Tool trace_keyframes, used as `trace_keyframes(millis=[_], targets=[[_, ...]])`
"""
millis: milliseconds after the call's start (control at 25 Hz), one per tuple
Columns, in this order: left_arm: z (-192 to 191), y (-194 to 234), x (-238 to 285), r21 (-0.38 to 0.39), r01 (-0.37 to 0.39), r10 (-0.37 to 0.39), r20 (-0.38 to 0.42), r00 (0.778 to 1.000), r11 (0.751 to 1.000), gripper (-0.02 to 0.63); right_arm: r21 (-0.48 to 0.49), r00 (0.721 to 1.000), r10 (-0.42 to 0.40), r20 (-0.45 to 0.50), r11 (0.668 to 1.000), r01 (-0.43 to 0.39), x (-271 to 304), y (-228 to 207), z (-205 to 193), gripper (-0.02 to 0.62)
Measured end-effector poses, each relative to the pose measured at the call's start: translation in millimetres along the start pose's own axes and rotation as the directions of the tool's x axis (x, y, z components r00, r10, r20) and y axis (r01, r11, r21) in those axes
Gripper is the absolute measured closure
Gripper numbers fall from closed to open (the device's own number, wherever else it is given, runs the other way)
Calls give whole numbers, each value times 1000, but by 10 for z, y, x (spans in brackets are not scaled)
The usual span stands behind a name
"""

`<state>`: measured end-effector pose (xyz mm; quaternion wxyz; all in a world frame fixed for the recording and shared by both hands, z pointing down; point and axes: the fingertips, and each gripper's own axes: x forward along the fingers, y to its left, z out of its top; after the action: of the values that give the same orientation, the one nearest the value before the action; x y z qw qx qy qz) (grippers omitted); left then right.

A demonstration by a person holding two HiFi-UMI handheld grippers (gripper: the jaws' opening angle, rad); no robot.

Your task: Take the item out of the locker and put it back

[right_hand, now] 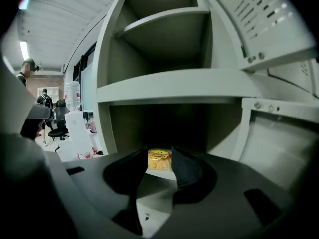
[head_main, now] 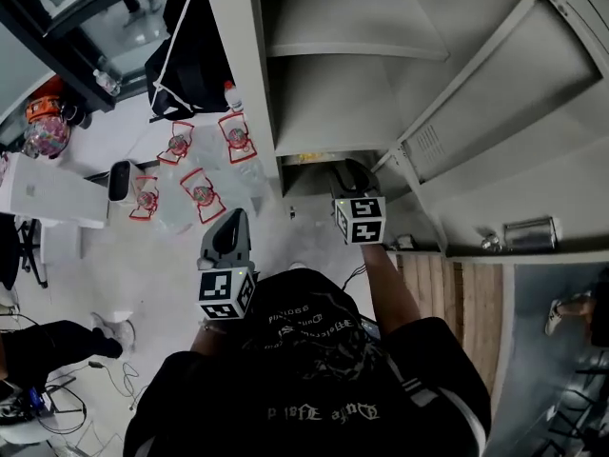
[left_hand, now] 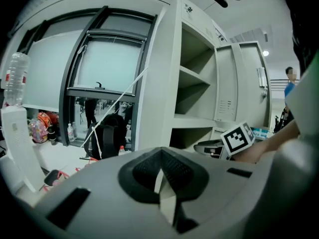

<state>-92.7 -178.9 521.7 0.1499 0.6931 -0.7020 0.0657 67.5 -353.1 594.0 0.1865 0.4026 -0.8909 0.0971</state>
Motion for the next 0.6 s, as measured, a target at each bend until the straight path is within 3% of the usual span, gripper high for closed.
trace_keyframes(millis=[160,320,600], targets=[[-13,124,14,-17,-52,52,-13,999,998,600,17,997,21,-69,1000,-20,300,-85,-171,445],[20,193,54,-37,-85,85,-12,996,996,600,-29,991,40,-131,999,-44,538,-135,-328,445],[-1,271,-8,-10,-130,130,-8,991,991,600,-60,974,51,-219,996,-66,917,-194,-605,445]])
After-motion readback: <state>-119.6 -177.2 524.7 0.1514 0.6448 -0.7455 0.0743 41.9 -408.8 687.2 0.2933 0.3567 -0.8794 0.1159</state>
